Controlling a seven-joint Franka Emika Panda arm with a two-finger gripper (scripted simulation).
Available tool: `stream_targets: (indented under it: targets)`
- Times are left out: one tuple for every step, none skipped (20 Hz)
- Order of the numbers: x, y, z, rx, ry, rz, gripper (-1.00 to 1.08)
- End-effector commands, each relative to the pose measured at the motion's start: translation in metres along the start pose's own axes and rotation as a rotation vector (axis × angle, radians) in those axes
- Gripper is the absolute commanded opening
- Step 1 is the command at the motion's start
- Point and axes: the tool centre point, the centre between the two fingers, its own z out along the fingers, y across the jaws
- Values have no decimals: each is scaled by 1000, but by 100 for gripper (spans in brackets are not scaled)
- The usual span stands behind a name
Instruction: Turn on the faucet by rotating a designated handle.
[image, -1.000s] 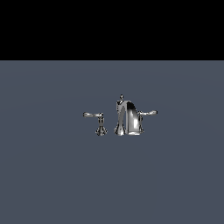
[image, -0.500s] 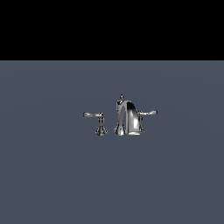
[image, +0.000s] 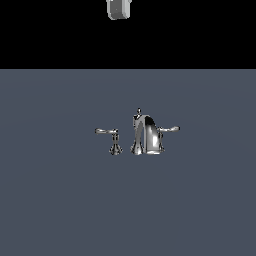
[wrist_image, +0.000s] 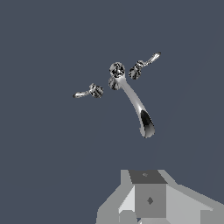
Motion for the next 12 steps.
stream_targets:
  targets:
    - [16, -4, 18, 1, 1, 69, -100]
    - [23, -5, 25, 1, 2, 95, -100]
    - [29, -6, 31, 1, 2, 121, -100]
    - [36, -6, 38, 1, 3, 146, -100]
    - [42, -7, 44, 1, 3, 172, -100]
    - [48, -7, 51, 1, 3, 197, -100]
    - [55, -8, 58, 1, 4, 222, -100]
    - [61, -8, 64, 1, 4, 247, -100]
    - [67, -8, 71, 1, 4, 273, -100]
    - [74, -7, 77, 1, 5, 298, -100]
    - [80, -7, 83, 1, 5, 323, -100]
    - [87, -6, 90, 1, 6, 348, -100]
